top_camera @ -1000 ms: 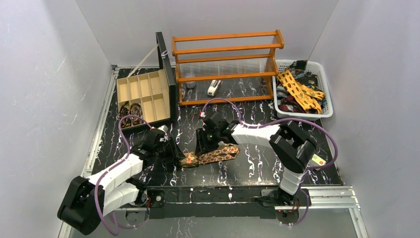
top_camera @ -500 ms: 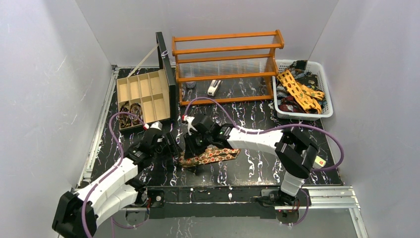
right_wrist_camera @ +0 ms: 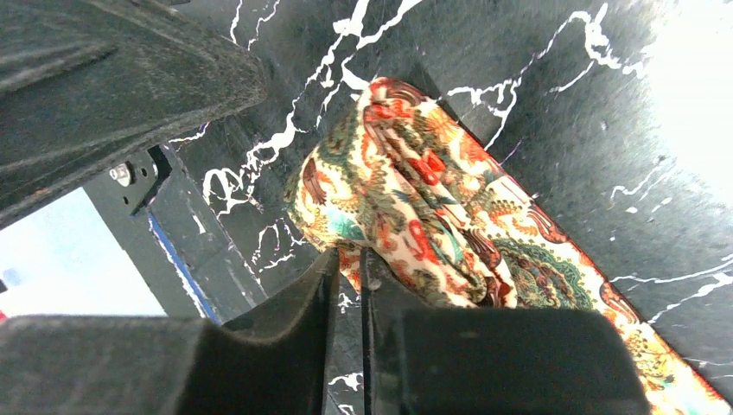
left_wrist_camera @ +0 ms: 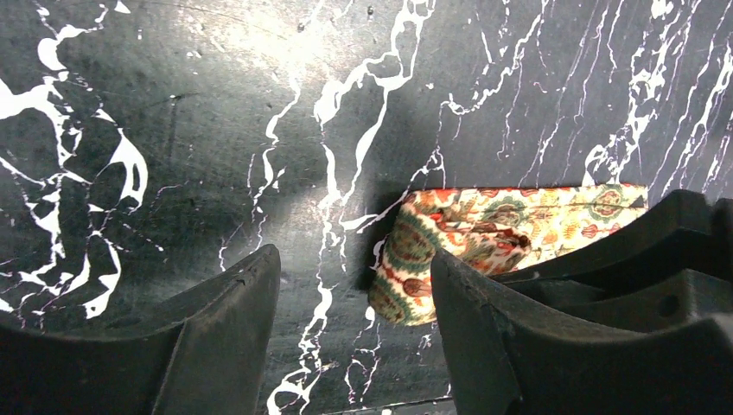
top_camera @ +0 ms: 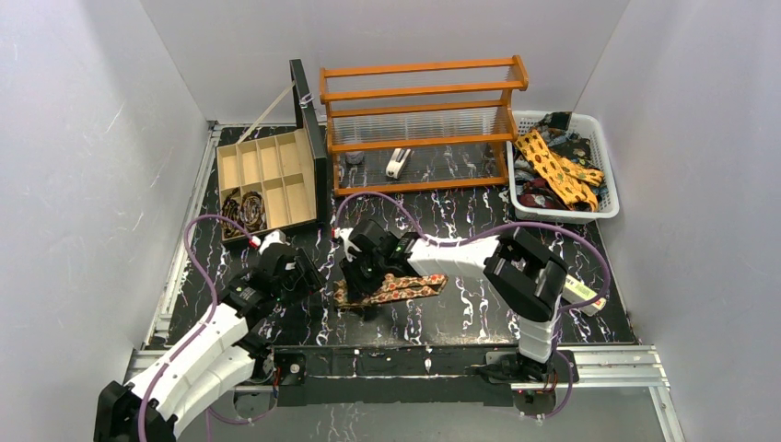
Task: Roll the ties
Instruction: Roll the tie at the center of the board.
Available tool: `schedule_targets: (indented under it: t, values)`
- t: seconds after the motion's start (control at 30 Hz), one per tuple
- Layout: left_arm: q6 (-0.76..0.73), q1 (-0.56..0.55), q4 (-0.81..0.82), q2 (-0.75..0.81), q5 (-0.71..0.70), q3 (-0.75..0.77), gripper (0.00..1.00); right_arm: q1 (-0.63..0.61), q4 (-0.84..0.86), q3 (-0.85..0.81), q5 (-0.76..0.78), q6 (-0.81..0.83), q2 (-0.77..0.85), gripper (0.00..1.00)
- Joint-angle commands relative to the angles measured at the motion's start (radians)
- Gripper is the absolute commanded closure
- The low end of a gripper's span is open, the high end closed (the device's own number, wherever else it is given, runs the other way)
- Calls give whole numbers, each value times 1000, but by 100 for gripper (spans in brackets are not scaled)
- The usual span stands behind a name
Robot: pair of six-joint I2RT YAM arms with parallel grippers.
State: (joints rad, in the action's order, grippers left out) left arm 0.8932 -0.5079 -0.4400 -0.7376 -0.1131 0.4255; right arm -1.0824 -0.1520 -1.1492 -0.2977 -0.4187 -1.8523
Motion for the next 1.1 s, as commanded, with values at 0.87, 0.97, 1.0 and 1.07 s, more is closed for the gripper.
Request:
schedule_targets:
  t: [0.87, 0.97, 1.0, 1.07]
  values:
    - [12, -3, -118, 49, -108, 67, 37, 6, 143, 38, -28, 834, 56, 1]
    - [12, -3, -118, 44, -106, 68, 37, 7, 166, 30, -27, 871, 21, 1]
    - [11, -3, -117, 43, -106, 68, 37, 7, 171, 27, -35, 875, 10, 1]
    - [9, -3, -114, 41, -106, 68, 37, 7, 185, 26, -59, 887, -12, 1]
